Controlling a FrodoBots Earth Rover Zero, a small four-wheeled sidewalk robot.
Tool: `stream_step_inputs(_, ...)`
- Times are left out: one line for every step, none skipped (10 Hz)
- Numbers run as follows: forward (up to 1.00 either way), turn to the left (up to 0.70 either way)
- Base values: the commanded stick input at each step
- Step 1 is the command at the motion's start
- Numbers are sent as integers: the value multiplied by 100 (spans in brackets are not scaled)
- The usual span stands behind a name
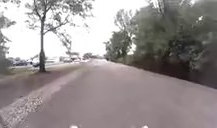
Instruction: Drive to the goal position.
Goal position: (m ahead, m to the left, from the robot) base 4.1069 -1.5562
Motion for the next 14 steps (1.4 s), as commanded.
stream_step_inputs(70, 0)
stream_step_inputs(70, 0)
stream_step_inputs(70, 0)
stream_step_inputs(70, 0)
stream_step_inputs(70, 0)
stream_step_inputs(70, 0)
stream_step_inputs(70, 0)
stream_step_inputs(70, 0)
stream_step_inputs(70, 0)
stream_step_inputs(70, 31)
stream_step_inputs(70, 35)
stream_step_inputs(70, 26)
stream_step_inputs(70, 14)
stream_step_inputs(70, 3)
